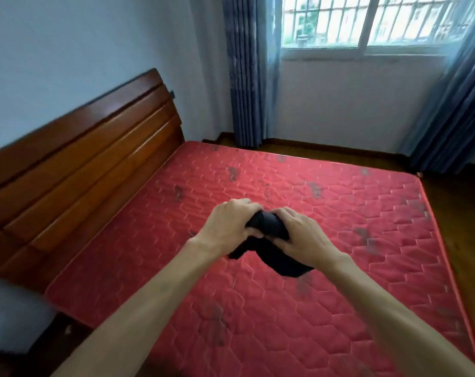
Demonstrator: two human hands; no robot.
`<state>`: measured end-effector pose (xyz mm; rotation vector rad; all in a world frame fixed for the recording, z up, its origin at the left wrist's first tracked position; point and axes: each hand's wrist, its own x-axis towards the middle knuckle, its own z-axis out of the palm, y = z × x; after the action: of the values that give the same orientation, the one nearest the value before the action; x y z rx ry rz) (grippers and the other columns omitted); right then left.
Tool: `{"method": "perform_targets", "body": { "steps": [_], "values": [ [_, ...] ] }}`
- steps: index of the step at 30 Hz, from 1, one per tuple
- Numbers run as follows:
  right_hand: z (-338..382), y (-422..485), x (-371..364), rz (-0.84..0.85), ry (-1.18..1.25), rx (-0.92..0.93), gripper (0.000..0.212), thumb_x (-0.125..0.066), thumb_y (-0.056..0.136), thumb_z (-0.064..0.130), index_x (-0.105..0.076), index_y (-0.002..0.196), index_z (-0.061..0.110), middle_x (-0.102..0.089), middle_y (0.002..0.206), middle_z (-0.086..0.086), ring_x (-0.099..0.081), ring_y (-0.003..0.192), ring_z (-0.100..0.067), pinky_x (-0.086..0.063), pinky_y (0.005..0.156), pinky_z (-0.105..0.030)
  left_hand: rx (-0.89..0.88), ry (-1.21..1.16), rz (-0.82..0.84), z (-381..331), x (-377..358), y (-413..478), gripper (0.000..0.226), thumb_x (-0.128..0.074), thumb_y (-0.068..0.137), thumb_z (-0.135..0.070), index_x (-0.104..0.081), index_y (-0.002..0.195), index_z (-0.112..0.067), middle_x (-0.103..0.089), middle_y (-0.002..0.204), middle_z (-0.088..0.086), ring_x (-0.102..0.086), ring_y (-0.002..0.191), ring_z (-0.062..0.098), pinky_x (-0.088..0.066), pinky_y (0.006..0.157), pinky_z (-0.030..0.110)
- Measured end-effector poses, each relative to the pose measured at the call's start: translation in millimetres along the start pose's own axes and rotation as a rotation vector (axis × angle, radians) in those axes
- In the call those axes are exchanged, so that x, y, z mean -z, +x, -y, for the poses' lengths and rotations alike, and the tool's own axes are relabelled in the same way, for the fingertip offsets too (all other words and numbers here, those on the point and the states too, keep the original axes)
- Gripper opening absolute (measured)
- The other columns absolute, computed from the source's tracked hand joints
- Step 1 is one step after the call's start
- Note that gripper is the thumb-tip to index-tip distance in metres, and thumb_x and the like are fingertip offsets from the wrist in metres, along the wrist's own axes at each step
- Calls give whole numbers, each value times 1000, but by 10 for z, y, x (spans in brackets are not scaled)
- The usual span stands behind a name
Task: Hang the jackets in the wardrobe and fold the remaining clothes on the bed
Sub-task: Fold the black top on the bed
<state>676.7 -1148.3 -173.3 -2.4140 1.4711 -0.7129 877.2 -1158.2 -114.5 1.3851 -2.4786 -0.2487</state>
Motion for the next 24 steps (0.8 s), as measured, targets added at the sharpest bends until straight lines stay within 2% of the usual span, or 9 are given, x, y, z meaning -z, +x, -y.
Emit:
{"method": "perform_targets", "body": {
  "steps": [3,6,8,12,14,17,20,22,24],
  "values": [
    [287,54,-77,38,48,0,47,-57,80,54,-55,117,24,-62,104,10,-62,88,-15,-51,75,-37,83,-90,-69,297,278,-347,34,-81,73,-33,-68,103,-22,-69,94,-6,-65,87,16,-53,80,38],
    [570,168,-292,125,92,-25,43,-63,75,62,-54,91,24,-62,85,9,-59,75,-16,-49,68,-38,201,-160,-77,688,536,-748,27,-79,73,-35,-68,95,-24,-70,88,-9,-66,83,11,-53,77,40],
    [812,285,-474,199,154,-44,43,-72,74,57,-51,84,21,-60,78,6,-58,70,-16,-49,66,-41,273,-213,-77,961,691,-1064,24,-80,74,-33,-69,93,-24,-71,86,-9,-67,83,10,-53,77,40],
    [1480,659,-888,384,255,-97,40,-83,72,36,-52,91,17,-62,81,1,-61,75,-19,-50,69,-36,429,-258,-124,1556,1048,-1817,23,-83,75,-27,-72,95,-21,-73,88,-8,-68,87,8,-53,82,37],
    [1917,907,-1098,462,271,-51,40,-85,71,32,-53,92,20,-63,85,1,-61,78,-17,-49,69,-33,531,-272,-140,1906,1238,-2284,23,-83,76,-28,-73,96,-22,-73,89,-9,-68,88,7,-55,82,34],
    [2701,1268,-1384,526,304,52,34,-85,71,27,-55,86,27,-65,84,7,-63,74,-5,-46,61,-22,690,-240,-166,2480,1477,-3051,25,-84,76,-34,-72,95,-24,-72,87,-10,-67,87,7,-53,78,30],
    [3563,1551,-1671,537,303,179,30,-85,70,29,-61,88,33,-68,82,12,-64,73,2,-53,66,-26,825,-124,-126,2932,1693,-3798,39,-86,71,-41,-67,104,-31,-68,96,-13,-66,96,11,-51,80,28],
    [4138,1675,-1854,545,252,305,28,-83,69,35,-64,91,35,-69,82,14,-65,76,1,-56,71,-31,861,-61,-36,3084,1778,-4210,70,-84,64,-56,-56,125,-36,-62,121,-12,-58,114,12,-51,94,34],
    [4716,1777,-2035,574,169,447,28,-79,70,40,-66,95,35,-68,83,15,-64,80,-2,-55,73,-31,815,21,0,3135,1792,-4514,102,-75,56,-75,-41,143,-34,-49,144,-11,-46,132,13,-41,110,39]
  ]
}}
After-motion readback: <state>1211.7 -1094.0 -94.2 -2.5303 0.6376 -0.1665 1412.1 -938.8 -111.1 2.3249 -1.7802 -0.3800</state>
